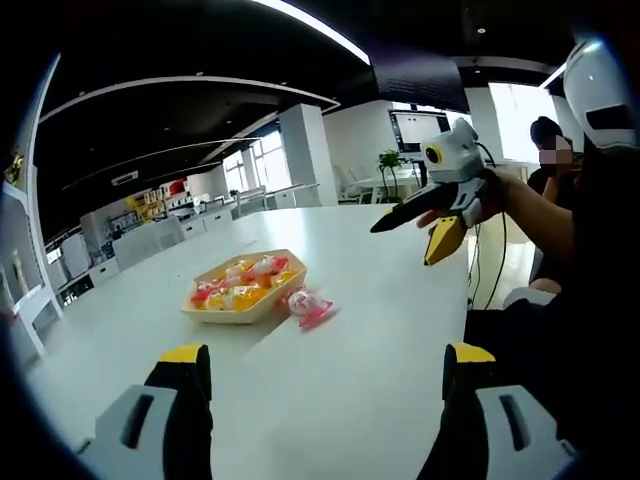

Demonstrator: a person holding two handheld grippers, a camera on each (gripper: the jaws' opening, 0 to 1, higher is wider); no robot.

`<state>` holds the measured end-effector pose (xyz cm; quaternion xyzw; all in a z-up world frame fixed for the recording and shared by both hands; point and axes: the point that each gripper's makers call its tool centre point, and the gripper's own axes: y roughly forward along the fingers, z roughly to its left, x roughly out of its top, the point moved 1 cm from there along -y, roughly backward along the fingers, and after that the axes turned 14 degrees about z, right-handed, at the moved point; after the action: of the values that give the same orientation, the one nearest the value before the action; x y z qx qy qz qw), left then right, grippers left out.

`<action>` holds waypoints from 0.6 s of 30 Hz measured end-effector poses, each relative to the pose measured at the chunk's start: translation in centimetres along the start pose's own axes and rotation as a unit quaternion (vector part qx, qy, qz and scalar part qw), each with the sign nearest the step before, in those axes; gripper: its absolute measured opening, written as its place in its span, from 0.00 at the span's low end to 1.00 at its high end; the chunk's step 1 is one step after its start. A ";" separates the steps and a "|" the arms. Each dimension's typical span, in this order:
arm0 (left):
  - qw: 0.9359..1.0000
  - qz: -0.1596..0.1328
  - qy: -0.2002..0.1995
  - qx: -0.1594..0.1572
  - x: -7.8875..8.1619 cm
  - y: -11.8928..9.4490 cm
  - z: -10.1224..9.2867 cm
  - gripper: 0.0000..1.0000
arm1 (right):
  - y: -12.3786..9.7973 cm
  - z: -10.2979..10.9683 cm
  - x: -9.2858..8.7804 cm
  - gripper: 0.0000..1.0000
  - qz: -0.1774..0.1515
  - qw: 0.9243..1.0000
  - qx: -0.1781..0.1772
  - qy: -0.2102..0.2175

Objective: Pick up the marshmallows scattered on the table and place them into the bowl on the table

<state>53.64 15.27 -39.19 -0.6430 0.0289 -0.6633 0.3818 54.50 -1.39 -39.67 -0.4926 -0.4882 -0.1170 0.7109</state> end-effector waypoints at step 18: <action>1.000 0.012 0.006 -0.005 -0.7 0.8 0.0 0.95 | 5.5 1.8 1.5 0.89 0.010 0.999 0.050 -0.001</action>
<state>53.93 15.06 -40.16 -0.6407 0.0422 -0.6621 0.3864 57.83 3.24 -41.60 -0.4612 -0.4894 -0.0851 0.7352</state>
